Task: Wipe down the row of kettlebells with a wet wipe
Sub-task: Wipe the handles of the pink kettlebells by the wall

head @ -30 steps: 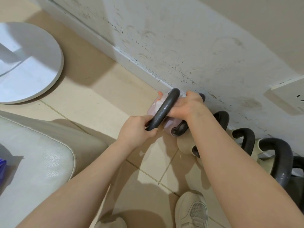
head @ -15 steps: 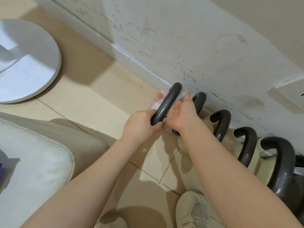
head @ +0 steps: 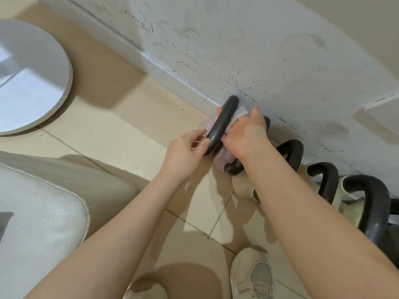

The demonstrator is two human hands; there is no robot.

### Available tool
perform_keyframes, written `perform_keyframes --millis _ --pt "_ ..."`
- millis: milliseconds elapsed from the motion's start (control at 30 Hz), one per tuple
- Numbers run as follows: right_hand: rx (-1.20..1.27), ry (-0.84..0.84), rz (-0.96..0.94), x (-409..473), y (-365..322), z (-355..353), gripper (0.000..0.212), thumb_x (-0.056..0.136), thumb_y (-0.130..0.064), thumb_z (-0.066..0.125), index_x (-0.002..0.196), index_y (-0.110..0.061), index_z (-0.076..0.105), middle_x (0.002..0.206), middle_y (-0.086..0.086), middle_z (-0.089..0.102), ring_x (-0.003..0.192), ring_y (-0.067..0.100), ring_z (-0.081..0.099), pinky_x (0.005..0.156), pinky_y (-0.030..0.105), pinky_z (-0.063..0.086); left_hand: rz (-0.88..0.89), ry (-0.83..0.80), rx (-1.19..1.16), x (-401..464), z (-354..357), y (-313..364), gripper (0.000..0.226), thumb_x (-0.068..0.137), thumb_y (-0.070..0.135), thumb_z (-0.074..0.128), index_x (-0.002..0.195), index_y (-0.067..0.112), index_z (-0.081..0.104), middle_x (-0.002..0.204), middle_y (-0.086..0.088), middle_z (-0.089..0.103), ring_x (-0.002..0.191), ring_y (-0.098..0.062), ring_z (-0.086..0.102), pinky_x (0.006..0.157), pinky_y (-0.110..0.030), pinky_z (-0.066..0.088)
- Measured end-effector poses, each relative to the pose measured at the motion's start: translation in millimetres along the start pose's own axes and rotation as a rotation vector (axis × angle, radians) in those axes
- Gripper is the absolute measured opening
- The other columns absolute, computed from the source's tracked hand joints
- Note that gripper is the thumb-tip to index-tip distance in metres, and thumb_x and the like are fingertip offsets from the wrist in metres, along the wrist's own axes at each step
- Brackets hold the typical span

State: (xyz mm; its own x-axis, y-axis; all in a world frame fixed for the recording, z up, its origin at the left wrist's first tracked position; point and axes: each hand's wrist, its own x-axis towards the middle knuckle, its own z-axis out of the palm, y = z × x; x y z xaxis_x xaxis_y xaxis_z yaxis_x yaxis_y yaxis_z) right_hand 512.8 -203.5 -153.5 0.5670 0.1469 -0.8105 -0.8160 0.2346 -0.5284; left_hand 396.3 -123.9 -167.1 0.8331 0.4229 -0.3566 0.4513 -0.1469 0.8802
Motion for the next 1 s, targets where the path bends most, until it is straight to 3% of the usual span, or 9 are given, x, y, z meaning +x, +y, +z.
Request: perform_keyframes --millis 33,133,200,300,433,600,767,933,1000 --pt "0.003 -0.008 -0.029 -1.9 6.7 6.0 0.063 0.095 -0.055 0.025 0.137 -0.011 0.041 0.130 0.013 0.057 0.123 0.029 0.051 0.103 0.039 0.036 -0.056 0.023 -0.097 -2.5 -0.6 -1.4 0.022 0.089 0.030 0.052 0.107 0.030 0.065 0.109 -0.004 0.070 0.101 -0.018 0.064 0.096 -0.034 0.047" --pt "-0.094 -0.002 -0.076 -4.9 50.3 2.5 0.055 0.089 -0.061 0.033 0.123 -0.024 0.054 0.098 0.004 0.073 0.087 0.019 0.069 0.080 0.034 0.053 -0.217 0.034 -0.313 -5.7 -2.2 4.6 0.017 0.091 0.033 0.042 0.087 0.033 0.059 0.105 -0.001 0.068 0.104 -0.018 0.062 0.098 -0.037 0.046" --pt "-0.056 -0.085 -0.038 -10.7 64.1 -4.8 0.051 0.094 -0.055 0.026 0.101 -0.022 0.063 0.086 0.000 0.070 0.083 0.014 0.065 0.084 0.029 0.044 -0.268 0.056 -0.374 -4.1 -4.0 10.7 0.022 0.095 0.031 0.038 0.086 0.027 0.057 0.097 0.004 0.064 0.098 -0.016 0.060 0.093 -0.031 0.045" --pt "-0.028 -0.055 -0.094 -11.6 53.0 -7.0 0.059 0.098 -0.052 0.014 0.118 -0.017 0.057 0.104 0.009 0.067 0.115 0.025 0.056 0.101 0.035 0.034 -0.236 0.084 -0.252 -3.8 -6.6 12.0 0.025 0.097 0.026 0.036 0.104 0.020 0.059 0.101 0.009 0.057 0.102 -0.013 0.051 0.090 -0.026 0.039" --pt "-0.097 0.149 -0.290 -30.9 59.4 0.8 0.048 0.101 -0.037 0.025 0.143 -0.014 0.029 0.144 0.018 0.040 0.128 0.037 0.044 0.092 0.039 0.040 -0.176 0.067 -0.057 -11.2 -9.3 5.4 0.037 0.096 0.016 0.035 0.129 0.013 0.050 0.128 0.001 0.054 0.119 -0.017 0.050 0.101 -0.027 0.037" --pt "-0.222 0.015 -0.154 -37.7 93.5 -18.5 0.058 0.096 -0.055 0.020 0.144 -0.024 0.027 0.141 -0.013 0.033 0.123 0.003 0.032 0.103 0.025 0.021 -0.218 0.072 -0.115 -13.3 -11.3 5.4 0.036 0.097 0.026 0.037 0.130 0.017 0.049 0.129 0.001 0.055 0.120 -0.019 0.051 0.105 -0.037 0.039" --pt "-0.386 -0.058 -0.301 -50.4 110.1 -22.8 0.032 0.100 -0.041 0.024 0.122 -0.030 0.044 0.136 -0.008 0.045 0.122 0.003 0.039 0.105 0.025 0.027 -0.215 0.099 -0.133 -15.9 -11.1 8.4 0.030 0.097 0.028 0.036 0.116 0.017 0.057 0.111 0.003 0.058 0.109 -0.021 0.055 0.097 -0.036 0.044" --pt "-0.440 -0.093 -0.323 -58.5 100.7 -10.4 0.046 0.101 -0.042 0.023 0.144 -0.026 0.025 0.143 -0.008 0.033 0.132 0.005 0.031 0.107 0.024 0.023 -0.234 0.102 -0.205 -20.1 -13.1 9.1 0.031 0.096 0.021 0.032 0.117 0.020 0.054 0.106 0.002 0.058 0.096 -0.018 0.056 0.077 -0.029 0.046" --pt "-0.475 -0.122 -0.450 -65.5 99.0 -11.4 0.041 0.102 -0.031 0.025 0.143 -0.030 0.022 0.139 -0.015 0.035 0.117 -0.016 0.035 0.101 0.005 0.022 -0.248 0.085 -0.273 -21.4 -13.4 10.6 0.034 0.094 0.017 0.033 0.124 0.021 0.050 0.108 0.002 0.058 0.098 -0.017 0.057 0.084 -0.030 0.046"
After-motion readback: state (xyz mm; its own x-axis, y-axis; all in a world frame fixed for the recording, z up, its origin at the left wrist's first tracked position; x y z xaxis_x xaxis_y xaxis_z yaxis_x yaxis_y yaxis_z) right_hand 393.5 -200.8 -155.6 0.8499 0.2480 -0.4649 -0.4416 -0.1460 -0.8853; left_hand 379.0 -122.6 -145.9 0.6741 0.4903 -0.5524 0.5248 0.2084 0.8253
